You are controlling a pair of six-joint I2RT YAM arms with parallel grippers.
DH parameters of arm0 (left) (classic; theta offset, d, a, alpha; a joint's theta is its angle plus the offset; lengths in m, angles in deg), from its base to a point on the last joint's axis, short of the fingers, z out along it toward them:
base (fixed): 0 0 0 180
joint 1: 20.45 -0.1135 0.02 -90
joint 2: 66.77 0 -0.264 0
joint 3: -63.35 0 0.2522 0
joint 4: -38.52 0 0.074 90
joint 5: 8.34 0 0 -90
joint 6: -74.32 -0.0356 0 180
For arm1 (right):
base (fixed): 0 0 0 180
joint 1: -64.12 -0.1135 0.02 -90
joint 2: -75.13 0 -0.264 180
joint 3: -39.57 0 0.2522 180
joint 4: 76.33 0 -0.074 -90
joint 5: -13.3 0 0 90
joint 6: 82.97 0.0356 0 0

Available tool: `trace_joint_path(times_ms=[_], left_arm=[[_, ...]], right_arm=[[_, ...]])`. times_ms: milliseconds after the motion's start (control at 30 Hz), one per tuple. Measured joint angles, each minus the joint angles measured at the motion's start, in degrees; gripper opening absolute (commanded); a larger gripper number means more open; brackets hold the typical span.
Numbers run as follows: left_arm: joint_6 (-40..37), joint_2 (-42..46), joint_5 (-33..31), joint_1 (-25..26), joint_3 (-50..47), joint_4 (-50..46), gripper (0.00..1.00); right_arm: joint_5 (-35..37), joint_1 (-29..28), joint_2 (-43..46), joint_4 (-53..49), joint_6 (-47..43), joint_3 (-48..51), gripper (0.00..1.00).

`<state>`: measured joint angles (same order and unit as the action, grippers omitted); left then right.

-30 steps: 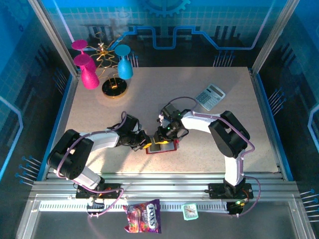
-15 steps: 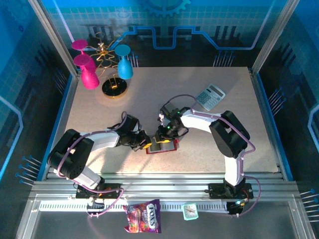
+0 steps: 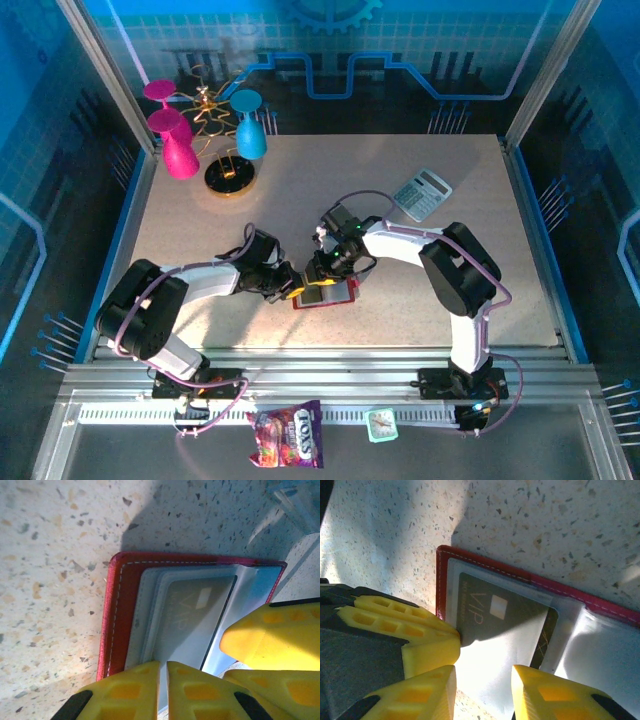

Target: Take the credit cards out of the card holder

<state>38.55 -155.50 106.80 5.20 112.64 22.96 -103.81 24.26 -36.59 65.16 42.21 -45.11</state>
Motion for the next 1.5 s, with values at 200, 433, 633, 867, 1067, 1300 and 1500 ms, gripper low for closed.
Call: trace_joint_path(times_ms=[200, 433, 633, 867, 1067, 1300, 1500], left_arm=[[-0.2, 0.0, 0.0, 0.0, 0.0, 0.0, 0.13], [-0.3, -0.2, 0.0, 0.0, 0.0, 0.1, 0.13], [-0.3, -0.6, 0.2, 0.0, 0.4, 0.2, 0.13], [-0.4, -1.0, 0.3, 0.0, 0.5, 0.5, 0.13], [-0.4, -1.4, 0.3, 0.0, 0.8, 0.6, 0.13], [-0.4, -1.8, 0.3, 0.0, 1.1, 0.6, 0.13], [-0.4, -1.8, 0.3, 0.0, 1.1, 0.6, 0.13]], right_arm=[[-0.1, 0.0, -1.0, 0.4, 0.0, 0.6, 0.36], [0.7, 0.0, -1.0, 0.0, -0.7, 0.6, 0.36], [1.6, -0.2, -0.9, -0.9, -1.4, 0.3, 0.36], [2.9, -0.3, -0.7, -2.3, -2.0, 0.0, 0.37], [3.9, -0.3, -0.1, -3.2, -2.1, 0.1, 0.38], [5.7, -0.3, 0.6, -4.9, -2.3, 0.1, 0.42], [5.9, -0.3, 0.8, -5.2, -2.4, 0.1, 0.43]])
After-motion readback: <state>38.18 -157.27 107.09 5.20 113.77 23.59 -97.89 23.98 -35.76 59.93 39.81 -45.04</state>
